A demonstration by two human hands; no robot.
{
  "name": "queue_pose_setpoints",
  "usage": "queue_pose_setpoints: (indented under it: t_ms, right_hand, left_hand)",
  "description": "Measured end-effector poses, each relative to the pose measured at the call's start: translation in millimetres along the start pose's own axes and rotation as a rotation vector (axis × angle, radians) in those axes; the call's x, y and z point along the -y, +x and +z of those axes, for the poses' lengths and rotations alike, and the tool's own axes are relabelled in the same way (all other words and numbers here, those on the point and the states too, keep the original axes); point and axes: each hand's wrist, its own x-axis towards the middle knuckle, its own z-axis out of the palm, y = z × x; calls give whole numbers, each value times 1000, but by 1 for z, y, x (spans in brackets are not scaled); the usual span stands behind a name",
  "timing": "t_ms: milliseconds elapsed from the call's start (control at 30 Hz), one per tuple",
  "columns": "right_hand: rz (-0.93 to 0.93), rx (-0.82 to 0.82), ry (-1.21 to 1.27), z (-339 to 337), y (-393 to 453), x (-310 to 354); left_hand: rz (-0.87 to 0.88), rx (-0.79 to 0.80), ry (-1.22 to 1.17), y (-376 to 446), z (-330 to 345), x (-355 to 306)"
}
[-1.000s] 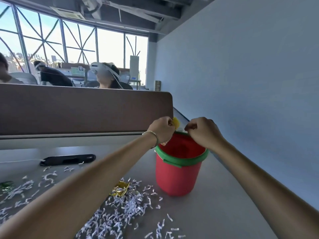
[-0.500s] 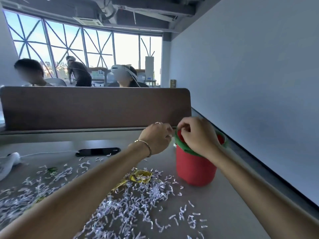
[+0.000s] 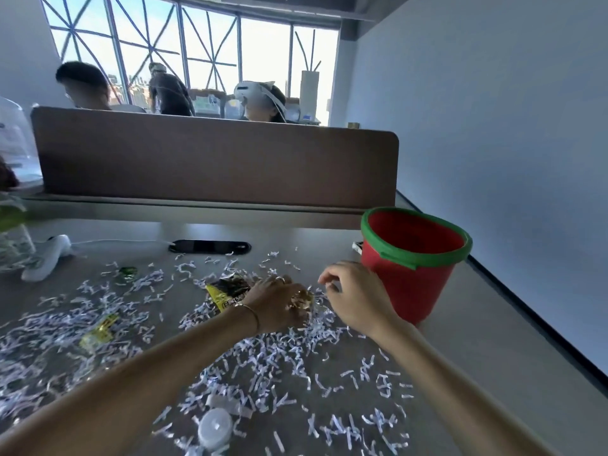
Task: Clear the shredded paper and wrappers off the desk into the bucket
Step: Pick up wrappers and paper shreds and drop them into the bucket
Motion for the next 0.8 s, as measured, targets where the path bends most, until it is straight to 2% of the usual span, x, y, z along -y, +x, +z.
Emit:
queue_pose_setpoints:
  t_ms: [100,233,467,633,800]
  right_hand:
    - [39,29,-1,8,-8,-12]
    - [84,84,-14,25,-13,-24]
    - [135,360,-207,62,-11,-20]
    - [17,280,-316,77,-18,-5]
    - [-93,201,-324,78,-19,-3]
  left_hand:
    - [35,-117,-18,3,5,-1]
    - [-55,-254,-132,9,3,-1]
    - [-184,-369,-437,-4,-6,12]
    - [-332,-361,-535,-17,-5,20]
    - [-307,-345,-550,-22,-5,21]
